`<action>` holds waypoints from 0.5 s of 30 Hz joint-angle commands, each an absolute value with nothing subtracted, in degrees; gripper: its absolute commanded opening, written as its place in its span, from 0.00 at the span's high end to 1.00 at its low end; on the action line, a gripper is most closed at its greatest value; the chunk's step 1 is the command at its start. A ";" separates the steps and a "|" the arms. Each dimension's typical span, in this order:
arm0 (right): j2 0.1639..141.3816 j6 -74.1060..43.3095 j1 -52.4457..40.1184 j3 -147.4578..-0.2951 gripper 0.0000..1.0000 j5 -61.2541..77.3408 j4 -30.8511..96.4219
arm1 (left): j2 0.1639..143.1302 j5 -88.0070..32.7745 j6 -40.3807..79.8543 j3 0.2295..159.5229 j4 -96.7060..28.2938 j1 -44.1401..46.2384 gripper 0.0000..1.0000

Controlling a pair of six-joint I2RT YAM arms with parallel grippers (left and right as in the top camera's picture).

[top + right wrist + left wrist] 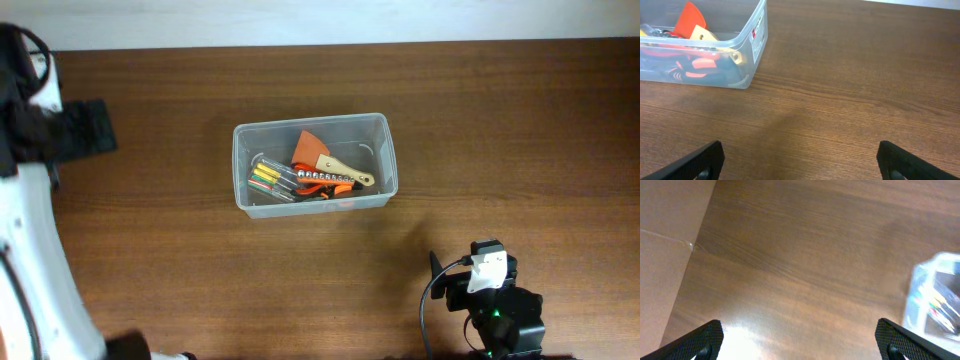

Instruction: Pack container

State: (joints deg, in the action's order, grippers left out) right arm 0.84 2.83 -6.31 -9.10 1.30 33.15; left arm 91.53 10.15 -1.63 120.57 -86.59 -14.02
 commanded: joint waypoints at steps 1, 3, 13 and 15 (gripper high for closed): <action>0.21 2.50 -5.91 -8.67 0.02 0.58 32.95 | 80.18 10.35 -0.84 111.39 -86.43 -11.55 0.01; 0.21 2.50 -5.91 -8.67 0.02 0.58 32.95 | 74.78 12.78 -1.41 104.20 -80.62 -11.03 0.01; 0.21 2.50 -5.91 -8.67 0.02 0.58 32.95 | 42.26 9.02 -1.23 59.75 -37.32 -6.09 0.01; 0.21 2.50 -5.91 -8.67 0.02 0.58 32.95 | 36.27 8.54 -1.21 52.01 -32.42 -5.26 0.01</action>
